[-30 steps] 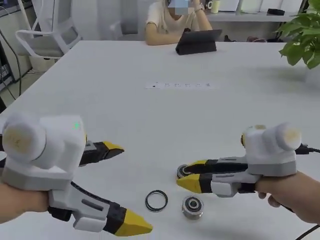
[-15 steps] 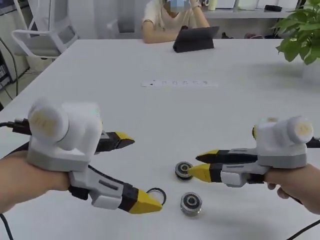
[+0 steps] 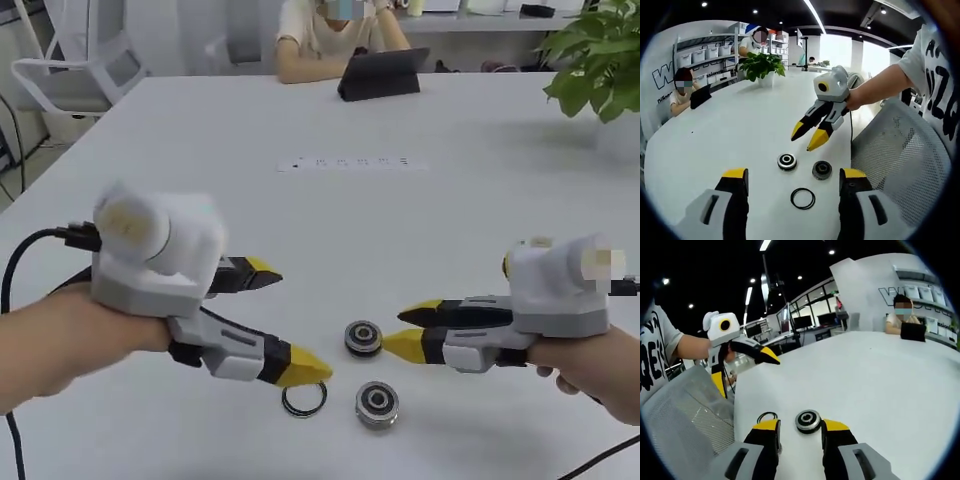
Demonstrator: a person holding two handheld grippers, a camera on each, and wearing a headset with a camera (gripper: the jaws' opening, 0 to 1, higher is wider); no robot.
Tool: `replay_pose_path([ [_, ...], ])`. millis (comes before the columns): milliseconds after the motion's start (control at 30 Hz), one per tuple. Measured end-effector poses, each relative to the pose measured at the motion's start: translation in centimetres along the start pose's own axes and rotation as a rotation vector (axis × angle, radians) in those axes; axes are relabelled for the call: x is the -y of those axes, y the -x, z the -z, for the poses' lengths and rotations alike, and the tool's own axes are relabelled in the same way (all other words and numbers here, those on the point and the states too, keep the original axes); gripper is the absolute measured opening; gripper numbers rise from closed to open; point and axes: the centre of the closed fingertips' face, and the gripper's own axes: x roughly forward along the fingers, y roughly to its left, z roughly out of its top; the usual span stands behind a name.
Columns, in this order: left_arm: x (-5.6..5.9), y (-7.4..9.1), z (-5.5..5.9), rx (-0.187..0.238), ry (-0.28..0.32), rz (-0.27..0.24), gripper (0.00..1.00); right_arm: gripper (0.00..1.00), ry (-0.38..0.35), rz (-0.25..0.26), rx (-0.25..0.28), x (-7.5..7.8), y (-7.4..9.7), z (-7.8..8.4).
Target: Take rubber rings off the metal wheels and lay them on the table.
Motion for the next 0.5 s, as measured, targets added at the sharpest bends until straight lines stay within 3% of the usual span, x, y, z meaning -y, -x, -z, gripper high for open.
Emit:
replay_pose_path([
  [500, -1.4, -2.1, 0.7, -0.016, 0.023, -0.009, 0.55, 0.27, 0.036, 0.016, -0.034, 1.0, -0.5, 1.2],
])
